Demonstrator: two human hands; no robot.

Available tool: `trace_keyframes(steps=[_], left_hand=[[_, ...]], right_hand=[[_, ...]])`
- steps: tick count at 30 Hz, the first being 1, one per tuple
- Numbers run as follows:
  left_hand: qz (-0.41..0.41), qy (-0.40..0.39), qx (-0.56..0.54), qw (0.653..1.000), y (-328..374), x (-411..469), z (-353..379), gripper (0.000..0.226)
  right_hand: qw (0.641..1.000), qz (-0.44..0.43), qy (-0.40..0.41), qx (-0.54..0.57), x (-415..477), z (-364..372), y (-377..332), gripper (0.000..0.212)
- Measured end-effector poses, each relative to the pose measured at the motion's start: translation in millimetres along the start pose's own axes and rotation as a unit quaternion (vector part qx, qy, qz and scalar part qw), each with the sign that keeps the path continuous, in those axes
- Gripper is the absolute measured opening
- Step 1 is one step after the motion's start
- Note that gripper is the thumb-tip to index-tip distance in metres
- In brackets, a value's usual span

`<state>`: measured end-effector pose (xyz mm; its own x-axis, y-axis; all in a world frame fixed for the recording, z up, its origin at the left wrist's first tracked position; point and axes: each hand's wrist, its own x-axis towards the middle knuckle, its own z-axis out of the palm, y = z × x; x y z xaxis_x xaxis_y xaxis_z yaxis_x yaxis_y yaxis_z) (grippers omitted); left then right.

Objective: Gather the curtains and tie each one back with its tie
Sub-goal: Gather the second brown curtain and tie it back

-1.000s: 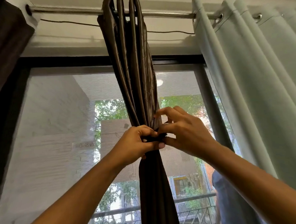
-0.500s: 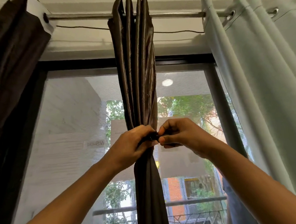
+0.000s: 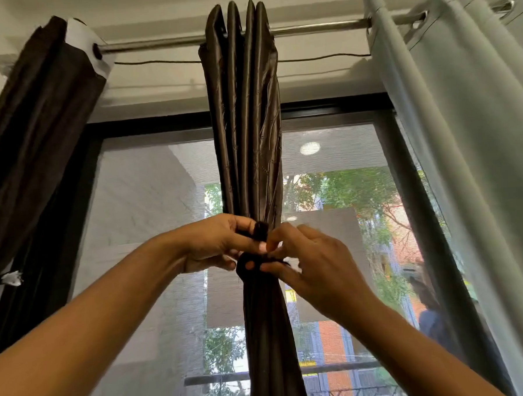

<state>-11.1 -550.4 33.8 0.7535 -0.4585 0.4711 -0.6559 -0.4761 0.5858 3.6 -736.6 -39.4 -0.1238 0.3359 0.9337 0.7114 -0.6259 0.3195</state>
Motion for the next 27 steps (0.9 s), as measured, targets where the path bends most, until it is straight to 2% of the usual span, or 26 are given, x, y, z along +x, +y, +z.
trace_keyframes(steps=[2, 3, 5, 6, 9, 12, 16, 19, 20, 22, 24, 26, 27], left_hand=[[0.013, 0.000, 0.011, 1.000, -1, -1, 0, 0.013], [0.024, 0.004, 0.003, 1.000, -2, -3, 0, 0.015], [0.044, 0.011, -0.014, 0.999, -1, -5, 0, 0.019], [0.052, 0.011, -0.017, 0.998, -1, -6, 0, 0.020], [0.068, 0.012, -0.002, 0.998, 0, -8, 1, 0.021], [0.087, 0.030, 0.007, 0.996, -2, -12, 3, 0.027], [0.120, 0.077, 0.001, 0.990, -6, -15, 8, 0.024], [0.167, 0.131, 0.036, 0.977, -6, -13, 12, 0.025], [0.194, 0.155, 0.068, 0.966, -4, -12, 14, 0.025], [0.260, 0.207, 0.189, 0.924, -1, -13, 17, 0.027], [0.330, 0.224, 0.317, 0.861, 0, -16, 21, 0.023], [0.381, 0.233, 0.419, 0.790, 0, -21, 29, 0.008], [0.397, 0.245, 0.468, 0.751, 0, -23, 34, 0.010]], right_hand=[[0.992, 0.034, -0.050, 0.107, 4, -4, 3, 0.026], [0.977, 0.069, -0.054, 0.193, 6, -6, 4, 0.027], [0.931, 0.130, -0.023, 0.341, 10, -5, 11, 0.029], [0.920, 0.141, -0.013, 0.366, 11, -4, 15, 0.032], [0.937, 0.120, -0.083, 0.317, 17, 1, 20, 0.051], [0.957, 0.077, -0.131, 0.249, 25, 3, 22, 0.057], [0.980, 0.034, -0.131, 0.147, 29, 4, 24, 0.044], [0.992, 0.010, -0.084, 0.092, 27, 8, 22, 0.030], [0.994, 0.009, -0.063, 0.083, 26, 9, 21, 0.029], [0.997, 0.009, -0.027, 0.070, 25, 10, 21, 0.030], [0.998, 0.015, -0.005, 0.061, 23, 10, 21, 0.028], [0.998, 0.027, 0.003, 0.063, 19, 11, 22, 0.025], [0.996, 0.037, 0.000, 0.079, 17, 9, 22, 0.023]])
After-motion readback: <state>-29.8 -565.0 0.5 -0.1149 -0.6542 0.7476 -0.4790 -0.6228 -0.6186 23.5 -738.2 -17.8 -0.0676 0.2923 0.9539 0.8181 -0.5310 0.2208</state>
